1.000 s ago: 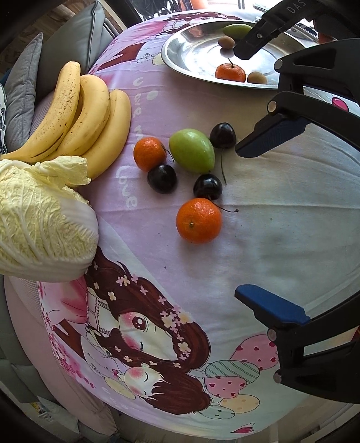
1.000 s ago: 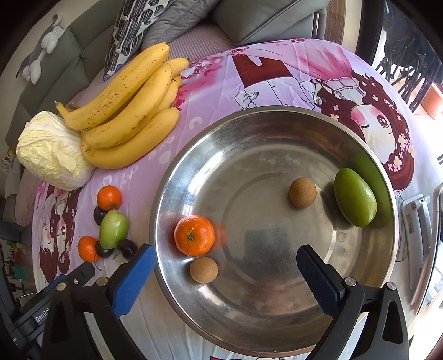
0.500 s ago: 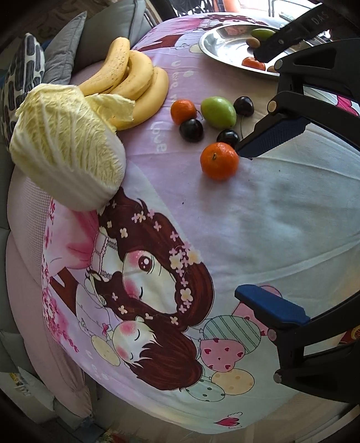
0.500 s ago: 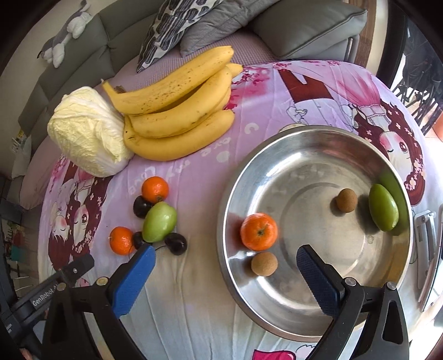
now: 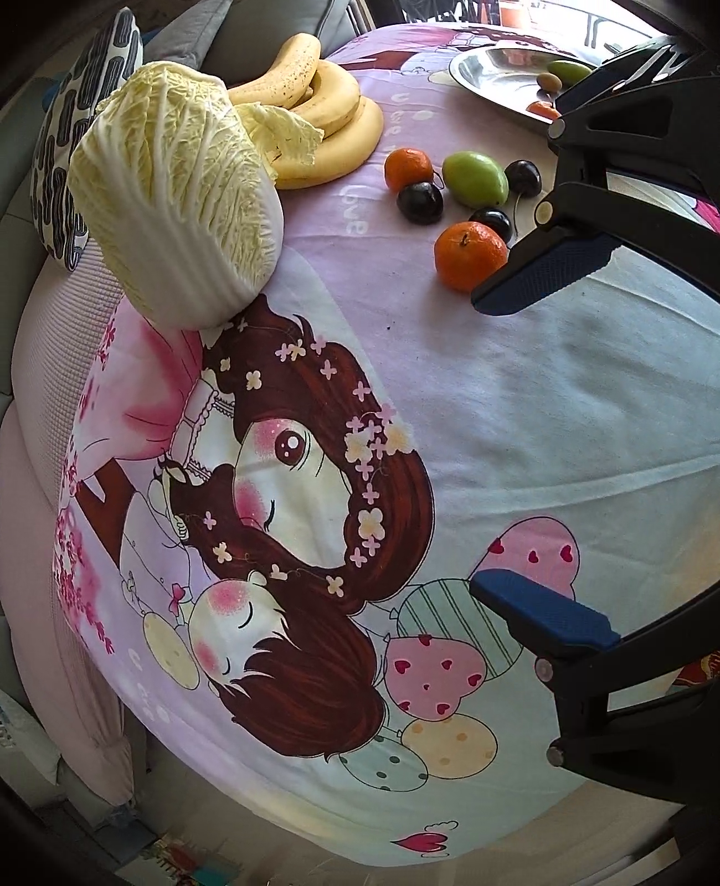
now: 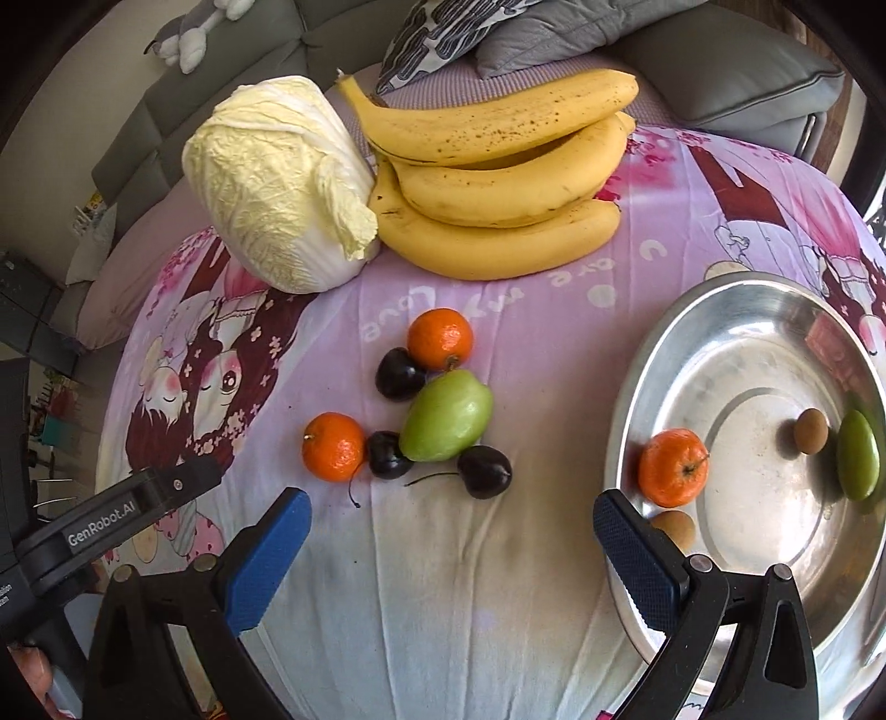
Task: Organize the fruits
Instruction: 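Move the left tool to a tangerine on the cloth while the right tool approaches a dark cherry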
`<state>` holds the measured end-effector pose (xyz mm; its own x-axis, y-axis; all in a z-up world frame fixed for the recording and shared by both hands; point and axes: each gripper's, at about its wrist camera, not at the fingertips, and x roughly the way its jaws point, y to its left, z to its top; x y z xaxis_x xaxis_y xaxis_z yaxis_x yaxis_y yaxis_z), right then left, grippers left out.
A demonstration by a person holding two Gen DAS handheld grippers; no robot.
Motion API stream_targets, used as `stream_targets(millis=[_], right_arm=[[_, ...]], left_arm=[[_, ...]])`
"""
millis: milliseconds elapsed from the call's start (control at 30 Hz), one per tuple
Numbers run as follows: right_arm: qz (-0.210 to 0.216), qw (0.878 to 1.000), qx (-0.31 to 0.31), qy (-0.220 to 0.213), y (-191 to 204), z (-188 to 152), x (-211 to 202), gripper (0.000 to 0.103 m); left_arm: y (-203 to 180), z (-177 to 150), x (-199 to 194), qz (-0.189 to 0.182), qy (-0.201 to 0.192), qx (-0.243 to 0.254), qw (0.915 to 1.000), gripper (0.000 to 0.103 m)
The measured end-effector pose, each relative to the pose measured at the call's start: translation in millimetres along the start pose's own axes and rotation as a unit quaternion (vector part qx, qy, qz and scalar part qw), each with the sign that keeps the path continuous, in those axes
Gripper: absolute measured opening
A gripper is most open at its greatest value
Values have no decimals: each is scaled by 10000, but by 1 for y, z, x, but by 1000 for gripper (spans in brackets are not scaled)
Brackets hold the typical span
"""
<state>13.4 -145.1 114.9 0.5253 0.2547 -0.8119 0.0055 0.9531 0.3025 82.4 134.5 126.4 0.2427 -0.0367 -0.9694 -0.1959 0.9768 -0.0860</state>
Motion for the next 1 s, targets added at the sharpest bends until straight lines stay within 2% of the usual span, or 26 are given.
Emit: stream_targets(millis=[133, 233, 400, 533, 800, 933, 1000], right_arm=[[96, 9997, -206, -4, 10, 2, 6, 103], [204, 9994, -234, 168, 13, 4, 16, 103], [193, 9987, -420, 208, 21, 6, 25, 103], [471, 9972, -575, 108, 26, 8, 25, 103], [346, 9975, -586, 180, 22, 6, 32, 103], [91, 9962, -855, 145, 24, 5, 32, 103], [111, 9956, -919, 108, 23, 5, 30, 103]], left_arm=[[0, 1, 4, 13, 36, 8, 10000, 93], [-1, 2, 7, 24, 46, -8, 10000, 93], [2, 4, 11, 65, 83, -78, 9999, 93], [3, 5, 12, 99, 71, -100, 9999, 93], [-3, 7, 19, 193, 61, -39, 9998, 93], [-10, 3, 20, 246, 51, -2, 9997, 93], [-14, 3, 20, 236, 19, 27, 9997, 93]])
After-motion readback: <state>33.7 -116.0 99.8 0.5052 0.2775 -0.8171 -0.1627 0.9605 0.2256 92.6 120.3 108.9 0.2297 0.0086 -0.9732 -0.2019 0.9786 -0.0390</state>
